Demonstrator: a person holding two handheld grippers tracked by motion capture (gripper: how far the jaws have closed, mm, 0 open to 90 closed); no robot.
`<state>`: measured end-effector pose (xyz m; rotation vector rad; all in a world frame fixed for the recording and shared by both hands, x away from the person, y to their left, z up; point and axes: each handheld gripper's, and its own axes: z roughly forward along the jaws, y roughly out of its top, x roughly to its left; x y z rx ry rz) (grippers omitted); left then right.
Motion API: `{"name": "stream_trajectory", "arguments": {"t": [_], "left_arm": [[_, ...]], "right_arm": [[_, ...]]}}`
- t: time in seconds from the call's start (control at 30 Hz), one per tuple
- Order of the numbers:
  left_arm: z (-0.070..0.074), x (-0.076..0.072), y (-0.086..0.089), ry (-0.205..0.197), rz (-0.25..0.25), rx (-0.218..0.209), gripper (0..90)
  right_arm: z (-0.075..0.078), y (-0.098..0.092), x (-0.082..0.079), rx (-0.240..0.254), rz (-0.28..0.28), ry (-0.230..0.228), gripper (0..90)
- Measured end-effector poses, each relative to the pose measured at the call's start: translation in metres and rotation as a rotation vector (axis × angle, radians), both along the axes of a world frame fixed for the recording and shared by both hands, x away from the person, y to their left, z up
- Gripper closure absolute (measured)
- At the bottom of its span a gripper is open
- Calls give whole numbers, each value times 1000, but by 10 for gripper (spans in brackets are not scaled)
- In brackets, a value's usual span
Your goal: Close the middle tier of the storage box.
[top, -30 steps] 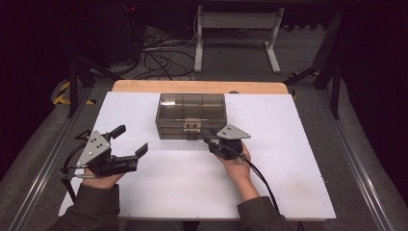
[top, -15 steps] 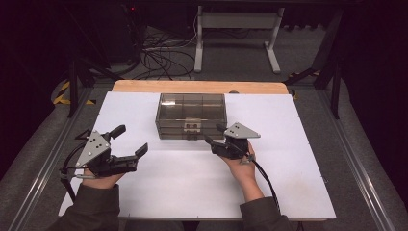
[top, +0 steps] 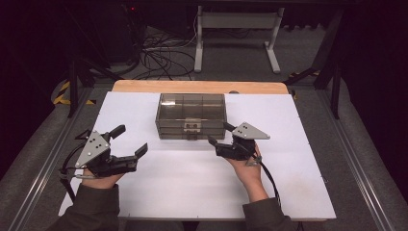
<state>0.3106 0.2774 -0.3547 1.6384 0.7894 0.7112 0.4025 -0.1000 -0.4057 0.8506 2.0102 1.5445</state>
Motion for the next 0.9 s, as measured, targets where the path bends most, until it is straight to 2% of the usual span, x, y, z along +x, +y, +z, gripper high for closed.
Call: {"name": "stream_trajectory", "arguments": {"t": [0.53,0.9], "left_arm": [[-1,1,-2,5,-4,6,84],[-1,1,-1,3,-3,3,85]], "right_arm": [[6,-24,-7,54,-24,0,133],[13,-40,-16,91,-36,-17,77]]}}
